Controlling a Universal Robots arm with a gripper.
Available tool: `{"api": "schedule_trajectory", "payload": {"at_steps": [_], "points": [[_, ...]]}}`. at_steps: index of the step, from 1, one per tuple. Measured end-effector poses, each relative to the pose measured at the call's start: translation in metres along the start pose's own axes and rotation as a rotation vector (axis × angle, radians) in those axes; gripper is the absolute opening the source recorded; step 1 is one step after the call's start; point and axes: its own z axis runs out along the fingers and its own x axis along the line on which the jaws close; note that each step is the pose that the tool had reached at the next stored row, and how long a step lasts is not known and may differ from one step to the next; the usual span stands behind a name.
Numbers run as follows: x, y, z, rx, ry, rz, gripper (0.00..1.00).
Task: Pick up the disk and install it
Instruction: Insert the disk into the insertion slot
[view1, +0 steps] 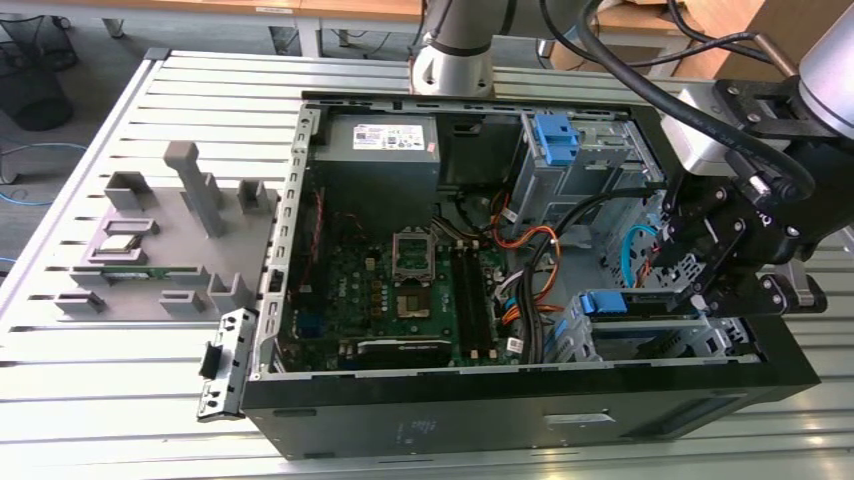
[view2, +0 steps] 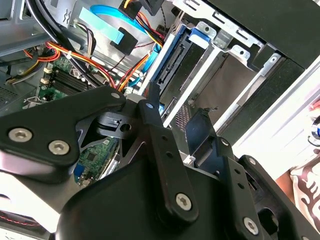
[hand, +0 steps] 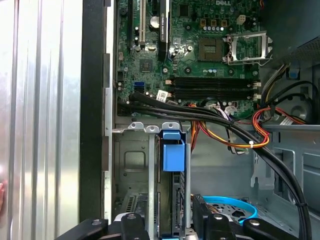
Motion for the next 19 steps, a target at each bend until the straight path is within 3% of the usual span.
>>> {"api": "schedule_trajectory", "payload": {"at_steps": [19], "points": [[0.0002,-0.0001,0.0055,0.0,-0.0005,0.0,0.48]]}}
